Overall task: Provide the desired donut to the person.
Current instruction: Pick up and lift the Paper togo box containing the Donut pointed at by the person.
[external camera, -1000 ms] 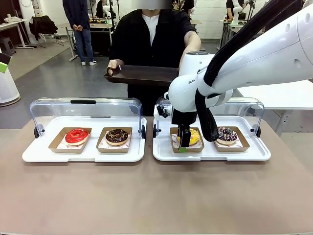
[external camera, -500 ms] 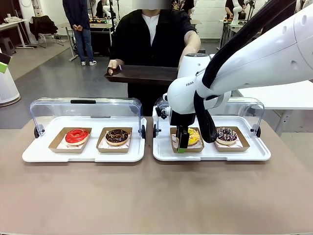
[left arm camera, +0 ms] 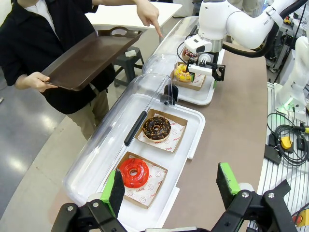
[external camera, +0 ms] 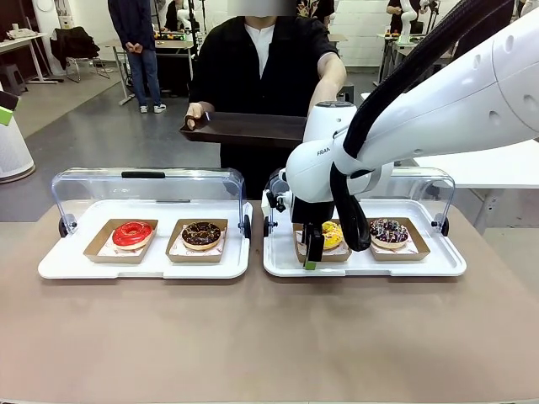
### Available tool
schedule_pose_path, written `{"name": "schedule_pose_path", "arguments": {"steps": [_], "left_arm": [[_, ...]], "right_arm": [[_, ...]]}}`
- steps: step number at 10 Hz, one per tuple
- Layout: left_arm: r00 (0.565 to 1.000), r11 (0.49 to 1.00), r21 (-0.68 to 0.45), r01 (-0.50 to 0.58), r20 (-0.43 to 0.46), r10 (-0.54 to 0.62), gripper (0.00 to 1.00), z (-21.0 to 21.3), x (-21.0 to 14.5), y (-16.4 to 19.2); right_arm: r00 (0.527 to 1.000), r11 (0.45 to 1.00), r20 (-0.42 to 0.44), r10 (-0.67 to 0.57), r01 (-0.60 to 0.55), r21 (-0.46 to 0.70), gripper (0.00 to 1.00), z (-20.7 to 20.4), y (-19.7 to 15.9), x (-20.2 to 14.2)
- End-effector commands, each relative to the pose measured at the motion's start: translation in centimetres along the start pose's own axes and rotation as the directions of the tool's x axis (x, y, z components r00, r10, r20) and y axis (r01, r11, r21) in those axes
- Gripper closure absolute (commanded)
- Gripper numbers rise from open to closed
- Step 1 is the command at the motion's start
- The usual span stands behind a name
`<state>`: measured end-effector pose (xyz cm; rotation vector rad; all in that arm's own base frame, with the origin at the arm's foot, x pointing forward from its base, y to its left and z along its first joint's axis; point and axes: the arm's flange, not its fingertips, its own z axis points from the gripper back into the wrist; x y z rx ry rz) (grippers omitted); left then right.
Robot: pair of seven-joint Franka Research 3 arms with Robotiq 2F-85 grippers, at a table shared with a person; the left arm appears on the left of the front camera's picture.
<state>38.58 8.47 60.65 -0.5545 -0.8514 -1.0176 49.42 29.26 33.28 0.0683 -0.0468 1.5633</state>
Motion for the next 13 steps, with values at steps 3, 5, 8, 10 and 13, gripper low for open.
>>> {"name": "schedule_pose_path", "arguments": {"steps": [3,5,8,10,13], "left_arm": [[1.000,1.000,-0.001,-0.003,0.014,0.003,0.00,-0.08,0.11,-0.02],[1.000,1.000,-0.001,-0.003,0.014,0.003,0.00,-0.08,0.11,-0.02],[1.000,1.000,-0.001,-0.003,0.014,0.003,0.00,-0.08,0.11,-0.02],[1.000,1.000,-0.001,-0.003,0.014,0.003,0.00,-0.08,0.11,-0.02],[1.000,1.000,-0.001,-0.003,0.014,0.003,0.00,-0.08,0.11,-0.02]], "right_arm": [[1.000,1.000,-0.008,0.027,-0.027,-0.009,0.00,-0.16,-0.69,0.05],[1.000,1.000,-0.006,0.025,-0.025,-0.003,0.08,-0.24,-0.79,-0.09],[0.999,1.000,-0.002,0.032,-0.032,0.001,0.35,-0.35,-0.87,-0.16],[0.999,0.999,-0.003,0.034,-0.034,0.006,0.55,-0.42,-0.93,-0.22],[0.999,0.999,-0.003,0.037,-0.037,0.011,0.86,-0.43,-0.94,-0.23]]}}
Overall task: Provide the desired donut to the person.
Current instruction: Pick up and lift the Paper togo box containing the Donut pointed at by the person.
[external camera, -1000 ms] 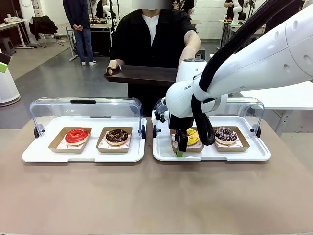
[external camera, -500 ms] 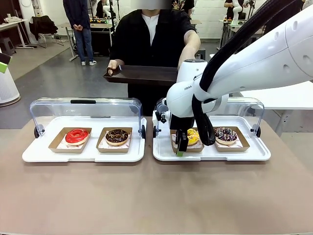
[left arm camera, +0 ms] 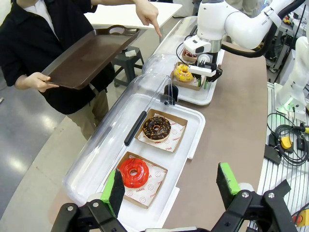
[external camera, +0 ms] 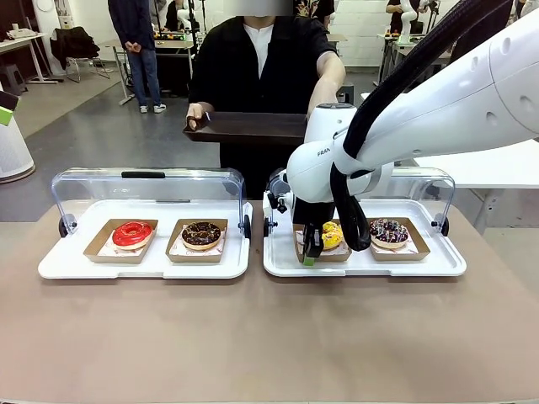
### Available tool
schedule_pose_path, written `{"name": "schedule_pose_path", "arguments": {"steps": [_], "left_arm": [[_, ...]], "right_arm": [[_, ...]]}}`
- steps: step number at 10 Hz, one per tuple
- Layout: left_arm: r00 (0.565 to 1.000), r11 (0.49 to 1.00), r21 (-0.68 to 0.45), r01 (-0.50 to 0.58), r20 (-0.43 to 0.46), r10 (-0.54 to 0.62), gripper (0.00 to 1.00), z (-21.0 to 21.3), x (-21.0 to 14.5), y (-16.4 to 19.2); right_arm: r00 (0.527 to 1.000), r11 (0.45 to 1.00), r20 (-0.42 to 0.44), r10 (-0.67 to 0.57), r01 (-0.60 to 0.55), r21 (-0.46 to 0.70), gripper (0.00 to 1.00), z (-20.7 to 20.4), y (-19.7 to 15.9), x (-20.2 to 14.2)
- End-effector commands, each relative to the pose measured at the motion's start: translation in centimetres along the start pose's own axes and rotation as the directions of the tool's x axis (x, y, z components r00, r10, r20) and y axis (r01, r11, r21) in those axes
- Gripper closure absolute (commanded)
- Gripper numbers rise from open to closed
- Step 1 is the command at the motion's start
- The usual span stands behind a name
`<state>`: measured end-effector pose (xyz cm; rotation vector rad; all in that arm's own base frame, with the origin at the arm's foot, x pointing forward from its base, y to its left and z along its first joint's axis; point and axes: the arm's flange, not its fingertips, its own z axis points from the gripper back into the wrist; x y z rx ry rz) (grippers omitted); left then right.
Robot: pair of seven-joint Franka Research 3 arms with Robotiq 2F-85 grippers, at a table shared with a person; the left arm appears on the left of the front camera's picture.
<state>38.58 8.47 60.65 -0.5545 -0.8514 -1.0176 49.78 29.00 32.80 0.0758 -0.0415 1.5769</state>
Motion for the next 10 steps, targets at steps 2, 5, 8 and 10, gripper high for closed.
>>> {"name": "schedule_pose_path", "arguments": {"steps": [2,5,8,10], "left_arm": [[1.000,1.000,-0.001,-0.003,0.014,0.003,0.00,-0.1,0.1,0.0],[1.000,1.000,-0.001,-0.003,0.014,0.003,0.00,-0.1,0.1,0.0],[1.000,1.000,-0.001,-0.003,0.014,0.003,0.00,-0.1,0.1,0.0],[1.000,1.000,-0.001,-0.003,0.014,0.003,0.00,-0.1,0.1,0.0]], "right_arm": [[1.000,1.000,-0.005,0.023,-0.023,0.004,1.00,0.0,-0.6,0.0],[0.999,1.000,-0.021,-0.026,0.026,0.013,1.00,0.7,-0.2,-0.1],[0.976,0.983,-0.156,-0.151,0.165,0.081,1.00,5.0,3.2,0.6],[0.969,0.985,-0.191,-0.156,0.167,0.044,1.00,9.2,7.1,1.6]]}}
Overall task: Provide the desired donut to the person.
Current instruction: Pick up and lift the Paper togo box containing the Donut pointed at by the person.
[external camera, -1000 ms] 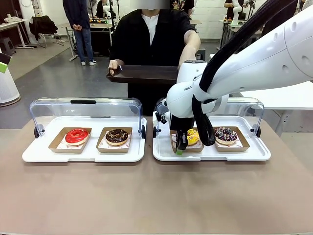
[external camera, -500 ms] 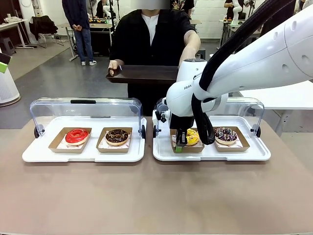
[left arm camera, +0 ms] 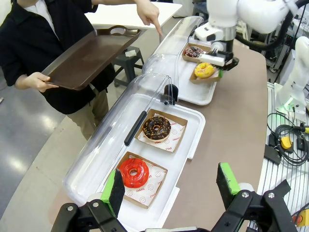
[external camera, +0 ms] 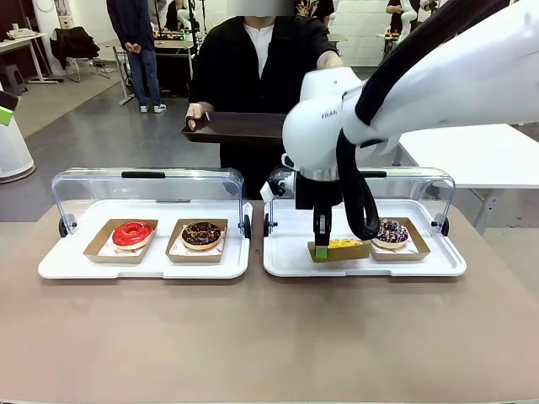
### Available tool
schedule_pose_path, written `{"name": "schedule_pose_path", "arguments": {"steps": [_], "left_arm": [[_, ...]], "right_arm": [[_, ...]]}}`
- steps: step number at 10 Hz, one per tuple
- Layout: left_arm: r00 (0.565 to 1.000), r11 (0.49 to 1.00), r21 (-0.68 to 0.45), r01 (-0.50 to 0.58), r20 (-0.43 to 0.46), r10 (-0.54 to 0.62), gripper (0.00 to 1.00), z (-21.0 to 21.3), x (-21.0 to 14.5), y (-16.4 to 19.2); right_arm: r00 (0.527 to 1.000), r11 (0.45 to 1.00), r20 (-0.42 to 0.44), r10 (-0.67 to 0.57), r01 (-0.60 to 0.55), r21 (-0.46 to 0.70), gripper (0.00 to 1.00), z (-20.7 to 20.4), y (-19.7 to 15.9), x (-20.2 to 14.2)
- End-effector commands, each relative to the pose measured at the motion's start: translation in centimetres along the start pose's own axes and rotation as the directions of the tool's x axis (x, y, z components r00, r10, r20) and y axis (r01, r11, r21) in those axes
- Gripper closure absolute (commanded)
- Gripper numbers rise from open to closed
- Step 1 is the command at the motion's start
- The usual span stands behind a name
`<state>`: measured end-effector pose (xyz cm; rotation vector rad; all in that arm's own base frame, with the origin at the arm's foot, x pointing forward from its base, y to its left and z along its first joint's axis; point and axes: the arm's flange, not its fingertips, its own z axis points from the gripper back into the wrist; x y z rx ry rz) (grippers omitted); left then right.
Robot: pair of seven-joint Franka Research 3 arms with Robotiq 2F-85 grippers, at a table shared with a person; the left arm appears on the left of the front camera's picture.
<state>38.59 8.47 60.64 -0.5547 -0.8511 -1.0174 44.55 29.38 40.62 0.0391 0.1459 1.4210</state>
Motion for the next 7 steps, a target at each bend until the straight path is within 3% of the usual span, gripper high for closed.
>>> {"name": "schedule_pose_path", "arguments": {"steps": [1,4,7], "left_arm": [[1.000,1.000,-0.001,-0.003,0.014,0.003,0.00,-0.1,0.1,0.0],[1.000,1.000,-0.001,-0.003,0.014,0.003,0.00,-0.1,0.1,0.0],[1.000,1.000,-0.001,-0.003,0.014,0.003,0.00,-0.1,0.1,0.0]], "right_arm": [[0.999,0.999,-0.051,-0.017,0.014,-0.051,1.00,3.1,3.9,-0.1],[0.999,0.989,-0.045,-0.019,0.012,-0.149,1.00,10.0,9.3,-0.5],[0.997,0.980,-0.061,-0.035,0.023,-0.197,1.00,18.5,11.6,-0.1]]}}
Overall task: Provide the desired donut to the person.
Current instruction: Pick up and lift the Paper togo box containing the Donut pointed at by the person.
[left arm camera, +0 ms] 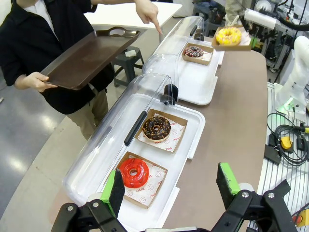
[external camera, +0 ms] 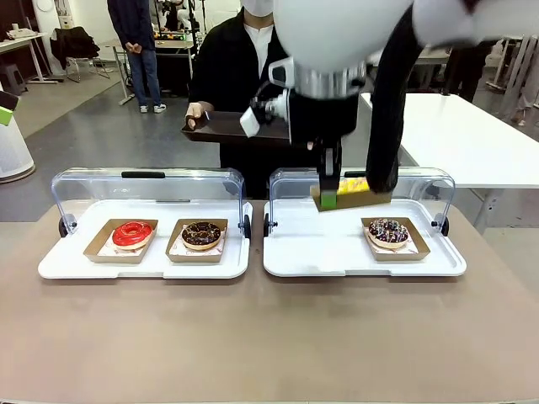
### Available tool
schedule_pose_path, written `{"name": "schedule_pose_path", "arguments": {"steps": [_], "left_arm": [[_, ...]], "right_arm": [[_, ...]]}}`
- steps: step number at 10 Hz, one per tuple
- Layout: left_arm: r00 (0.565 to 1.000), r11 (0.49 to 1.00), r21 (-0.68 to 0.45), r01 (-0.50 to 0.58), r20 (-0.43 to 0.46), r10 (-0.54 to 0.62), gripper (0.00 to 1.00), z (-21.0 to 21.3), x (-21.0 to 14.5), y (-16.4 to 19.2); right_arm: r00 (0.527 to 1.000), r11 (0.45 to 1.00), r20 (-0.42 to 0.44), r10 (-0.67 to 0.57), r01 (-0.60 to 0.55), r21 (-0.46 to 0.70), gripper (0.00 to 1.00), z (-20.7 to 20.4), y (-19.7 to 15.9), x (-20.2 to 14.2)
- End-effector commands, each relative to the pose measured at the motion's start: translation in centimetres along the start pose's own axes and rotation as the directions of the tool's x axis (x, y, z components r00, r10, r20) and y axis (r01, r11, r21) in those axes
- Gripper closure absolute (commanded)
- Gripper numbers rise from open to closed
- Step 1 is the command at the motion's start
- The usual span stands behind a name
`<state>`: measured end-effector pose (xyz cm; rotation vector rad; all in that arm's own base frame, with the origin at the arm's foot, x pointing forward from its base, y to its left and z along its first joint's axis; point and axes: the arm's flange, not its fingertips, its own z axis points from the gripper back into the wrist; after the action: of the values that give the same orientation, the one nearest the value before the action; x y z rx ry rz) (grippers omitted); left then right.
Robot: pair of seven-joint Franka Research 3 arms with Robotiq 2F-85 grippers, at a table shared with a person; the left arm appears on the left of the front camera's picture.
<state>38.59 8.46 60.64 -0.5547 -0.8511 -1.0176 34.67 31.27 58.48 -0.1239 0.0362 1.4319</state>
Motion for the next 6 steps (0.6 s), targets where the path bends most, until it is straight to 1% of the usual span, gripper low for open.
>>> {"name": "schedule_pose_path", "arguments": {"steps": [1,2,3,5,6], "left_arm": [[1.000,1.000,-0.001,-0.003,0.014,0.003,0.00,-0.1,0.1,0.0],[1.000,1.000,-0.001,-0.003,0.014,0.003,0.00,-0.1,0.1,0.0],[1.000,1.000,-0.001,-0.003,0.014,0.003,0.00,-0.1,0.1,0.0],[1.000,1.000,-0.001,-0.003,0.014,0.003,0.00,-0.1,0.1,0.0],[1.000,1.000,-0.001,-0.003,0.014,0.003,0.00,-0.1,0.1,0.0]], "right_arm": [[0.998,1.000,-0.062,-0.005,0.004,-0.016,1.00,4.2,-1.3,0.9],[0.998,1.000,-0.058,-0.018,0.018,-0.002,1.00,5.9,-2.8,0.9],[0.999,0.999,-0.038,-0.033,0.034,0.016,1.00,6.7,-4.3,1.1],[1.000,0.999,-0.022,-0.021,0.022,0.047,1.00,6.9,-6.7,1.4],[1.000,0.998,-0.012,-0.011,0.011,0.061,1.00,6.3,-7.6,1.4]]}}
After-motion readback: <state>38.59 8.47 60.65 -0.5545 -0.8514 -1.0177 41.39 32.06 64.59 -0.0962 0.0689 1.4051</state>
